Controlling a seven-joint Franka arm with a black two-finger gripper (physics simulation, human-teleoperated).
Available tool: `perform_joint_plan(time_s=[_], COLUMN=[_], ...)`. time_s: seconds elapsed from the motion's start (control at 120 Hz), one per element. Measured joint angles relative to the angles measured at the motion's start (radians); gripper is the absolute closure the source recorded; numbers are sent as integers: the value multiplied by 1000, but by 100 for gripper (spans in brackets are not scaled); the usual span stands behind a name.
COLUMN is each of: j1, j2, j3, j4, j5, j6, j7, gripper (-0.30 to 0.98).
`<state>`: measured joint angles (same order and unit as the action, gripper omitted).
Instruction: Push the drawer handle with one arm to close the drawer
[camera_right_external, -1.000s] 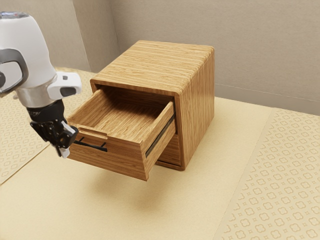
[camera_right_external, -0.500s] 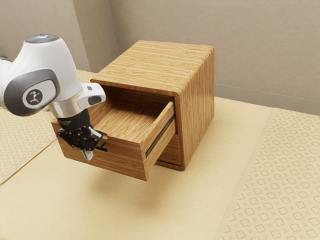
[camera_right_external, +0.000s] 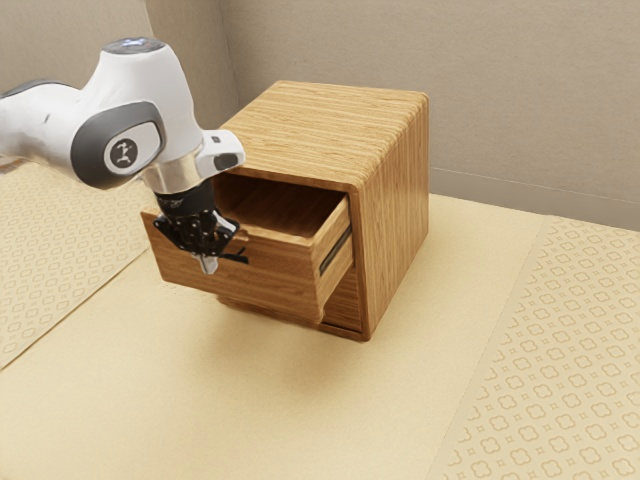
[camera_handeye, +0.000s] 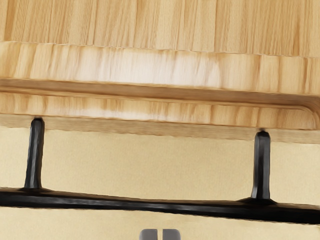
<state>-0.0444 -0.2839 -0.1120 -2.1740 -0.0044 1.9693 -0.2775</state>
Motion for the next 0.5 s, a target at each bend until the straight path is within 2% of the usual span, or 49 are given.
perform_joint_plan(time_s=[0.5], j1=[-1], j2=[221], j3=[21], j4=[219], j5=[39], j6=[9], j7=[47], gripper=[79])
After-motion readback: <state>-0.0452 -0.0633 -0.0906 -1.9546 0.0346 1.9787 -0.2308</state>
